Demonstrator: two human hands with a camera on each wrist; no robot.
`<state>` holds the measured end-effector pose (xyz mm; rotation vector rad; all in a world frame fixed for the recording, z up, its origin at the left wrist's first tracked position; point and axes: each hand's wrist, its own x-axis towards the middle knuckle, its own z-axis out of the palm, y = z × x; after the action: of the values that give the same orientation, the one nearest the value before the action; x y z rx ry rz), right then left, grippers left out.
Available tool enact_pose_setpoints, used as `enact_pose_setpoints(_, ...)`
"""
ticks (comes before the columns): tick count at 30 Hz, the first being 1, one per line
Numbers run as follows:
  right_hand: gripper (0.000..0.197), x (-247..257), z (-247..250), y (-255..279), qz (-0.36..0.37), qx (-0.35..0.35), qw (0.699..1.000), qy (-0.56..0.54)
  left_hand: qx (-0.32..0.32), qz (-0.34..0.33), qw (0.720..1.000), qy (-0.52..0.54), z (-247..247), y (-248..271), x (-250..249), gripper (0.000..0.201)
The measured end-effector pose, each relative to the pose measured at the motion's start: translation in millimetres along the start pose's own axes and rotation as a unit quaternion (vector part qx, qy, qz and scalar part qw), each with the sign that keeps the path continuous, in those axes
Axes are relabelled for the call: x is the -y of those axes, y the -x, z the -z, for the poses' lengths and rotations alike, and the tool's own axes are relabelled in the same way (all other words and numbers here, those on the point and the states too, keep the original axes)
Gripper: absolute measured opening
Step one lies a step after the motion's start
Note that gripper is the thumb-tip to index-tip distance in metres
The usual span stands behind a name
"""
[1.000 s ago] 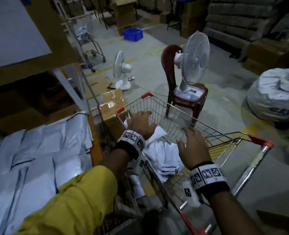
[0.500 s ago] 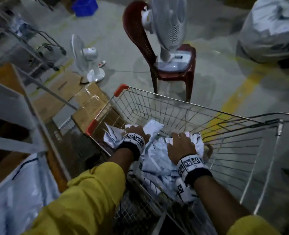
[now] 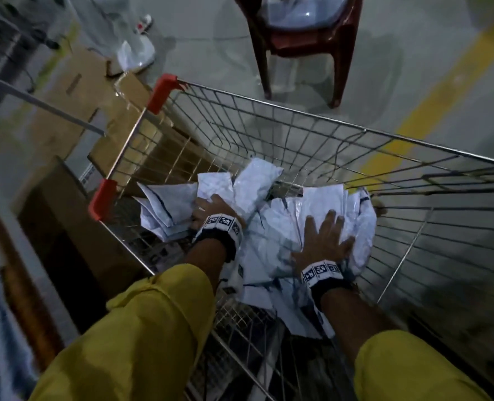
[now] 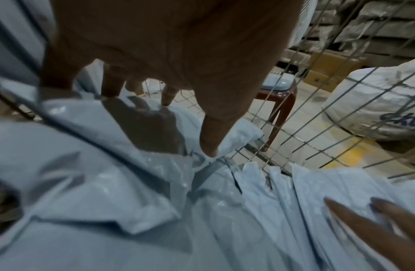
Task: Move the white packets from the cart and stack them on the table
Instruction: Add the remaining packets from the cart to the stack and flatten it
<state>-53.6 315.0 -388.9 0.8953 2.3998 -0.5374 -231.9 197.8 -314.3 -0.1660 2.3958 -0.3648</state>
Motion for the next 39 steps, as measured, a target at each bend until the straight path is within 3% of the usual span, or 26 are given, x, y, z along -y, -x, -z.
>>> enact_pose_setpoints(2, 0.109, 1, 2, -7, -0.015, -0.039, 0.999, 0.023, -0.027, 0.002, 1.000, 0.007, -10, -4, 1, 0.097)
enact_pose_setpoints(5, 0.115, -1, 5, -19, -0.038, -0.019, 0.997, 0.060, -0.101, 0.027, 0.993, 0.060, -24, 0, 2, 0.084)
enact_pose_setpoints(9, 0.079, -6, -5, -25, -0.026, -0.045, 0.996, 0.071, -0.046, 0.010, 0.998, 0.049, -21, -1, 2, 0.101)
enact_pose_setpoints(15, 0.101, 0, 17, -28, -0.021, 0.038, 0.996, 0.081, -0.058, 0.007, 0.995, 0.083, 1, 9, -3, 0.083)
enact_pose_setpoints(20, 0.090, 7, 74, -17, -0.040, 0.075, 0.996, -0.023, -0.068, -0.006, 0.991, 0.116, 22, 45, -3, 0.073)
enact_pose_setpoints(23, 0.073, 9, 95, 2, -0.046, 0.020, 0.997, -0.058, -0.144, -0.024, 0.978, 0.147, 39, 73, -4, 0.081)
enact_pose_setpoints(25, 0.061, 11, 109, 19, -0.044, -0.029, 0.996, -0.077, -0.152, -0.027, 0.974, 0.165, 52, 98, -2, 0.086)
enact_pose_setpoints(27, 0.056, 15, 126, 40, -0.039, -0.054, 0.993, -0.093, -0.128, -0.018, 0.974, 0.186, 66, 121, 3, 0.078)
enact_pose_setpoints(33, 0.054, 18, 186, 108, -0.003, -0.120, 0.987, -0.106, -0.102, -0.024, 0.953, 0.285, 119, 193, 28, 0.065)
enact_pose_setpoints(39, 0.055, 8, 246, 212, 0.041, -0.201, 0.968, -0.142, -0.142, -0.040, 0.922, 0.359, 140, 291, 80, 0.060)
